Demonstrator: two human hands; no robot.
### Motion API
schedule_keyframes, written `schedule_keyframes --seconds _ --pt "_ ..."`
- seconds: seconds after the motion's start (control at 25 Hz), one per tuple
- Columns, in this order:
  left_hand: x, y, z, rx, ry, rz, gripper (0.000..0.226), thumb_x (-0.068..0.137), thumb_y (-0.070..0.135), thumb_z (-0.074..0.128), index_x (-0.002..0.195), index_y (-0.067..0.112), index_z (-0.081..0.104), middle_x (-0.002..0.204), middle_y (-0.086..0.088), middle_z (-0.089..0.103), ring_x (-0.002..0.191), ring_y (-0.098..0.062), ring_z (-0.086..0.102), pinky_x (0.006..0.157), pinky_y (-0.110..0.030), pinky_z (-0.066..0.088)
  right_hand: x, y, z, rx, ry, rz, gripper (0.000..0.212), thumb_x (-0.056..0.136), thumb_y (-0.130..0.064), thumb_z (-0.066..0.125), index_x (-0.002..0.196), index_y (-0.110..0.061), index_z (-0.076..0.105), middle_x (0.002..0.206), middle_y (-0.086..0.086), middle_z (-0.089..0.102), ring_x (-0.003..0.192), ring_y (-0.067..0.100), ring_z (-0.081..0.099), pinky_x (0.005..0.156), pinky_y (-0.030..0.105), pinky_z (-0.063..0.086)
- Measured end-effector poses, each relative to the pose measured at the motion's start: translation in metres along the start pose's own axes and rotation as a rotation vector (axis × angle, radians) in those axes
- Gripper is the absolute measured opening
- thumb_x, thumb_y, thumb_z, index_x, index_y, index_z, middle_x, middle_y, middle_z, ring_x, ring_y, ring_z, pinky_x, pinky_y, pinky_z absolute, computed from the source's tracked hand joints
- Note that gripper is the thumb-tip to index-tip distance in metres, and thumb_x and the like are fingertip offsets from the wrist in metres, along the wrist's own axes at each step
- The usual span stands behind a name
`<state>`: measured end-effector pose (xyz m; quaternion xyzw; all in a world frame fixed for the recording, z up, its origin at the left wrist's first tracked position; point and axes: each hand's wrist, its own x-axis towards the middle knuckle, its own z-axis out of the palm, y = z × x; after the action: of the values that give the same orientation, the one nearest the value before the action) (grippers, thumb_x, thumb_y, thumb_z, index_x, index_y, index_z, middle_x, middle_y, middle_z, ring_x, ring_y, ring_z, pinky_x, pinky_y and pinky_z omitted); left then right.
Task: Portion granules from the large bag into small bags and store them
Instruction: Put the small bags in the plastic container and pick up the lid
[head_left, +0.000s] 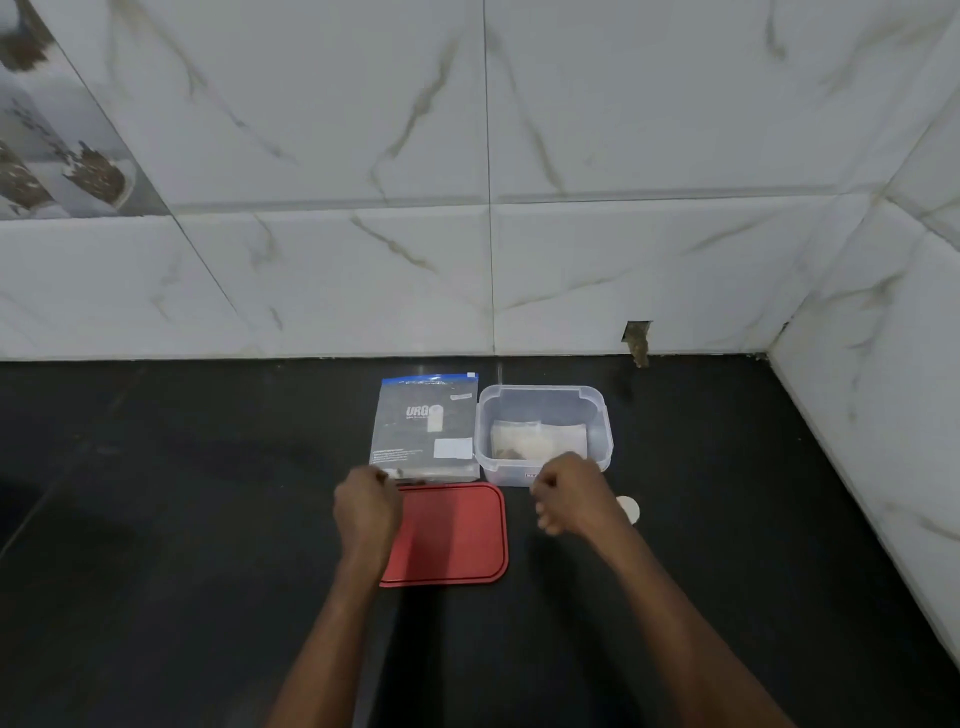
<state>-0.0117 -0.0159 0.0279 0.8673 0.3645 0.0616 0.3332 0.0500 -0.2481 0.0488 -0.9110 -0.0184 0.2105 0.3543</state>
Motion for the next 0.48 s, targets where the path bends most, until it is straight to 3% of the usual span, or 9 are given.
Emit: schedule_keyframes --seconds 0.08,0.28,0.36,0.48 --pt "-0.005 -0.021 0.012 0.076 -0.089 -0.152 0.025 0.092 0.002 0.051 0.104 -0.006 0.071 0.107 -0.03 0.07 0.102 -0.045 0.066 0.082 -0.043 0.052 0.001 0.007 0.031 -0.137 -0.059 0.05 0.019 0.094 -0.018 0.057 0.087 -0.003 0.064 0.085 0.012 0.07 0.07 0.022 0.068 0.065 0.034 0.057" --pt "-0.008 -0.032 0.019 0.11 -0.136 -0.214 0.028 0.095 0.001 0.048 0.114 -0.011 0.064 0.122 -0.034 0.064 0.116 -0.048 0.061 0.095 -0.046 0.049 0.005 0.003 0.072 -0.117 -0.046 0.128 0.016 0.091 -0.012 0.052 0.075 -0.014 0.048 0.087 0.007 0.059 0.07 0.019 0.055 0.051 0.026 0.038" --pt "-0.007 -0.034 0.016 0.087 -0.158 -0.267 0.031 0.096 0.003 0.048 0.119 -0.011 0.063 0.126 -0.034 0.063 0.119 -0.047 0.06 0.097 -0.045 0.049 0.004 0.002 0.074 -0.035 -0.038 0.154 0.009 0.09 -0.011 0.053 0.081 -0.012 0.052 0.093 0.008 0.062 0.072 0.019 0.056 0.052 0.026 0.041" --pt "-0.005 -0.033 0.004 0.007 -0.209 -0.323 0.033 0.097 0.008 0.051 0.122 -0.011 0.063 0.128 -0.033 0.062 0.121 -0.046 0.059 0.097 -0.042 0.049 -0.004 -0.003 0.074 0.015 -0.041 0.156 0.007 0.09 -0.012 0.054 0.09 -0.009 0.06 0.096 0.007 0.065 0.079 0.018 0.061 0.066 0.033 0.054"
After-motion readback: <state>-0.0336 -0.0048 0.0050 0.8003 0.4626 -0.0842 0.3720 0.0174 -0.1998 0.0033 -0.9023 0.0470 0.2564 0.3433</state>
